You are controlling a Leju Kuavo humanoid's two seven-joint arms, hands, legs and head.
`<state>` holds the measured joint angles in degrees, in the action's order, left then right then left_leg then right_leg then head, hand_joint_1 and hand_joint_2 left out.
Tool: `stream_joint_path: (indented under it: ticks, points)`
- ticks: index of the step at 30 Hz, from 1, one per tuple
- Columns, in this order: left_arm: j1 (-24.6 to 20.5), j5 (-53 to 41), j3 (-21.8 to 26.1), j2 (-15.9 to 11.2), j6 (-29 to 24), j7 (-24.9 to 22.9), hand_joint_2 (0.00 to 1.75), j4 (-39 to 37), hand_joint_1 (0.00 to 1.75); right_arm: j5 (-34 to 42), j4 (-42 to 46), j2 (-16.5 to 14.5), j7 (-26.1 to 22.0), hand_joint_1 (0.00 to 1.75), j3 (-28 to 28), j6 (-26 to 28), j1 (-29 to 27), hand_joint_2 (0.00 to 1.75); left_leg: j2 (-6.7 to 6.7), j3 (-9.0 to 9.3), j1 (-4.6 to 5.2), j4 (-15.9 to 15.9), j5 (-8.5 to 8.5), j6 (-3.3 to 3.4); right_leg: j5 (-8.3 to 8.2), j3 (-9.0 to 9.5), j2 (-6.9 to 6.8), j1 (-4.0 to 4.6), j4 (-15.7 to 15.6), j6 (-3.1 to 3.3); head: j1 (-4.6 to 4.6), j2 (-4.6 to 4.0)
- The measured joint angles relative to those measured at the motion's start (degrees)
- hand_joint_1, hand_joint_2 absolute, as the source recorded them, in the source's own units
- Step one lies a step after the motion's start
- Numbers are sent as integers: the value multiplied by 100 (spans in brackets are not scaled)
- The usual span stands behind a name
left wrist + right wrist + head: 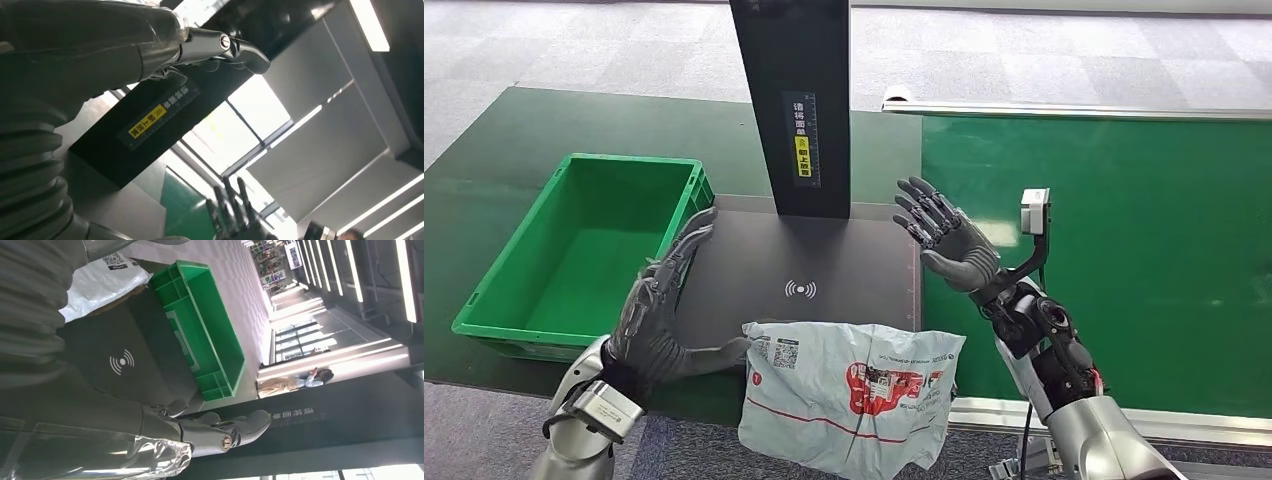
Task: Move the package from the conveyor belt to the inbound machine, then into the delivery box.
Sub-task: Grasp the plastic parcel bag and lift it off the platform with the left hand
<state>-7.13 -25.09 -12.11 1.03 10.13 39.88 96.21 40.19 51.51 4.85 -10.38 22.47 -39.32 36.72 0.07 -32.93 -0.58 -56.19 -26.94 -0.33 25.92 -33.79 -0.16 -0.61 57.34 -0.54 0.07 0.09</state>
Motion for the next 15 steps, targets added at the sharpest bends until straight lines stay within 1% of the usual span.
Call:
stream_joint_path:
  ticks: [2,5,11,15]
  points:
    - [-1,-443,-51,-32,207,-60,175,-11,0,-55,-10,-22,-28,0,-8,-2,35,175,0,0,0,0,0,0,0,-1,0,0,0,0,0,0]
    - [-15,-889,-194,-66,326,-157,175,-126,0,-93,-34,-54,-62,0,-28,-22,66,175,0,0,0,0,0,0,0,-1,0,0,0,0,-1,0]
    - [-225,-1761,-527,-135,433,-867,175,-687,0,-110,-58,-83,-95,0,-89,-37,68,175,0,1,0,0,0,0,0,-2,0,0,0,0,-1,0]
    - [-449,-2085,-715,-133,379,-1098,175,-1207,0,-161,-57,-83,-118,0,-141,-32,48,175,1,1,0,-1,0,0,-1,-2,0,0,0,0,0,0]
